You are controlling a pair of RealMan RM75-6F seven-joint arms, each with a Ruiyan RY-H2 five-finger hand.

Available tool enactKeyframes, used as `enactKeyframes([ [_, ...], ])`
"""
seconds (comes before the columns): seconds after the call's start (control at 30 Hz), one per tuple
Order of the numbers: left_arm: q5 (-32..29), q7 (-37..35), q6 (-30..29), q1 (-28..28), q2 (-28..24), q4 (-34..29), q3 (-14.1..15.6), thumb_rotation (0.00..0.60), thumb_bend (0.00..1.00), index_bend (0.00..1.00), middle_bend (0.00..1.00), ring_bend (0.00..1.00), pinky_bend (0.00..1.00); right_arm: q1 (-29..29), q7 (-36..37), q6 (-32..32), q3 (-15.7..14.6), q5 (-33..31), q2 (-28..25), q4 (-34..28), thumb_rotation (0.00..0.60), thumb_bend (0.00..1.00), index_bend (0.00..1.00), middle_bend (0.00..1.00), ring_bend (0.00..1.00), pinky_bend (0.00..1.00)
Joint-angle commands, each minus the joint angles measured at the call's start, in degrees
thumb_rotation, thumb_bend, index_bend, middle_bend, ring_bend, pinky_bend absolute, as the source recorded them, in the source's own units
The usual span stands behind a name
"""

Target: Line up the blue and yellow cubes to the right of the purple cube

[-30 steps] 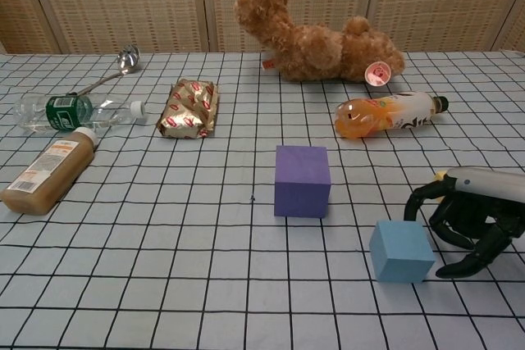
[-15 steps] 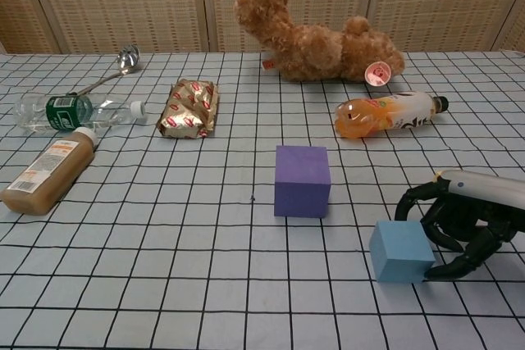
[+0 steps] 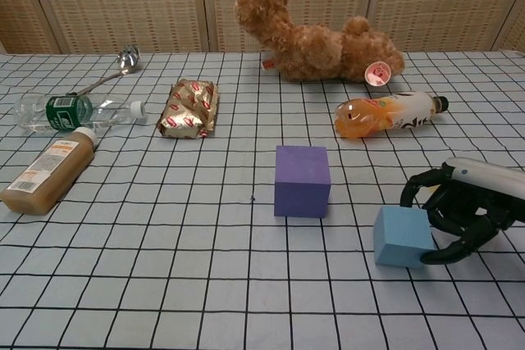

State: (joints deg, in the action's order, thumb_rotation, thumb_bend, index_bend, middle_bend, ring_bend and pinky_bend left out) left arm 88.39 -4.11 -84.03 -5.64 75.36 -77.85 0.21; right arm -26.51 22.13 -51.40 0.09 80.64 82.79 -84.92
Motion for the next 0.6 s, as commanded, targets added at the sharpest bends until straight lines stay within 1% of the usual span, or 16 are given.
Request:
enactKeyframes([
  [0.03,0.0,0.0,0.0,0.0,0.0,0.0,0.0,0.6,0.54,0.35,0.36,0.24,0.52,0.0,-0.4,-0.5,0.8,-0.7,-0.1,0.2,0.6,0.01,0.55,0.81,0.89,1.0],
  [0.3,0.1,0.3,0.1,0.0,0.1,-0.1,0.1,0.6,0.54,0.35,0.36,0.24,0.52,-1.4,0.0,0.8,3.4,-3.0,0.0,1.7,0.6,0.01,0.56,0.81,0.89,1.0],
  [0.47,0.1,0.6,0.2,-0.1,0.1,-0.1,0.2,0.6,0.54,0.35,0.36,0.24,0.52,-3.3,3.0,3.4,4.6,-3.1,0.8,3.7,0.6,0.01,0.56,0.81,0.89,1.0],
  [0.6,0.1,0.7,0.3,-0.1,0.1,-0.1,0.2,0.6,0.54,0.35,0.36,0.24,0.52,-4.7,4.1,4.9,5.4,-3.3,1.9,5.9,0.6,0.01,0.57,0.81,0.89,1.0],
])
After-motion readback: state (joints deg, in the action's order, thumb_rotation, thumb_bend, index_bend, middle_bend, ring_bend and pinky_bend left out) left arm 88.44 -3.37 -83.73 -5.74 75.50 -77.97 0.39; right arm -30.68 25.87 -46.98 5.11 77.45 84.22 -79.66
